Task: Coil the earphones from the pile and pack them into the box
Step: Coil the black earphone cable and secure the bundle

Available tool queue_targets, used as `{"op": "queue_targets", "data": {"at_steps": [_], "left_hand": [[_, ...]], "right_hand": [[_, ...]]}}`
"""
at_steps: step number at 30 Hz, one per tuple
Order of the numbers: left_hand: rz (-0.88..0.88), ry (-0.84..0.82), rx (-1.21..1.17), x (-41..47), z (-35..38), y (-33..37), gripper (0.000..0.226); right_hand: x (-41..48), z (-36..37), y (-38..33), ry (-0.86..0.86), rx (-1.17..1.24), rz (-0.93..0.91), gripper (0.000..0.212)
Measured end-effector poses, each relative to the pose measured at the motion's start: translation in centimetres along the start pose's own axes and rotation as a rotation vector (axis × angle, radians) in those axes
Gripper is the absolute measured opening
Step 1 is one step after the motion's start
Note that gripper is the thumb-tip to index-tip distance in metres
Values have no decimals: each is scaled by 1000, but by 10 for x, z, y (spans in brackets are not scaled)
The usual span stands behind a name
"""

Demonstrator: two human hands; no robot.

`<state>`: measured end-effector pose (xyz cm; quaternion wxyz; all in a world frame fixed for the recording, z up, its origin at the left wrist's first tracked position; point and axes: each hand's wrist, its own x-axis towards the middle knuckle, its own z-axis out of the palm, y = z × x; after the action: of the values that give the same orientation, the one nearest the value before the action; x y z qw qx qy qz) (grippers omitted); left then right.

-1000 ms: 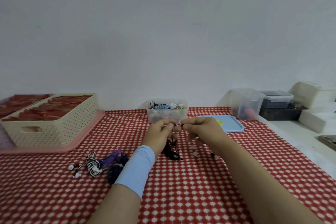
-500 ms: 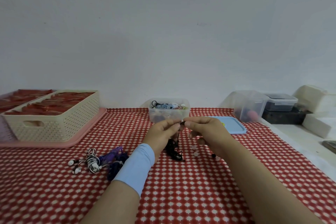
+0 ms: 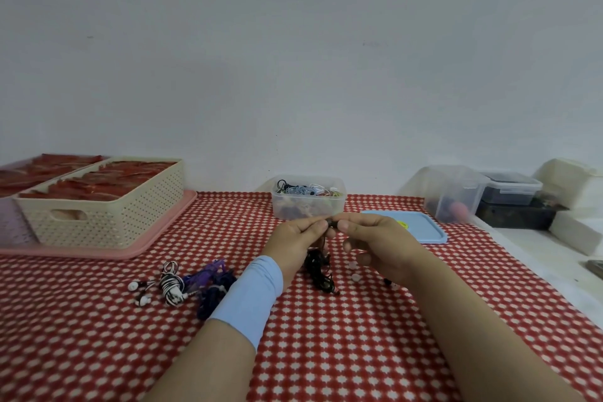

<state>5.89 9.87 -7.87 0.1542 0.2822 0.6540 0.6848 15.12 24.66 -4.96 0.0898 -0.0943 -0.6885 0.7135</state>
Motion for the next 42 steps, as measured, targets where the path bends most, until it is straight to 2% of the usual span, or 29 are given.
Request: {"op": "queue_targets", "data": {"at_steps": [9, 12, 17, 28, 37, 42], "left_hand": [[-53, -117, -327, -3, 9, 4, 26], [-52, -117, -367, -3, 8, 6, 27], [-41, -102, -347, -4, 9, 7, 26], [-65, -15, -242, -3, 8, 7, 20], [-129, -38, -365, -8, 14, 13, 21], [-105, 24, -221, -5, 15, 8, 18]], "right_hand": [[-6, 2, -2, -54, 87, -28, 19], [-8, 4, -5, -57, 81, -46, 21], [-10, 6, -5, -17, 48, -86, 27], [-9, 9, -3, 113, -117, -179, 14], [-11, 3, -4, 64, -97, -153, 15], [-10, 4, -5, 142, -169, -163, 12]]}}
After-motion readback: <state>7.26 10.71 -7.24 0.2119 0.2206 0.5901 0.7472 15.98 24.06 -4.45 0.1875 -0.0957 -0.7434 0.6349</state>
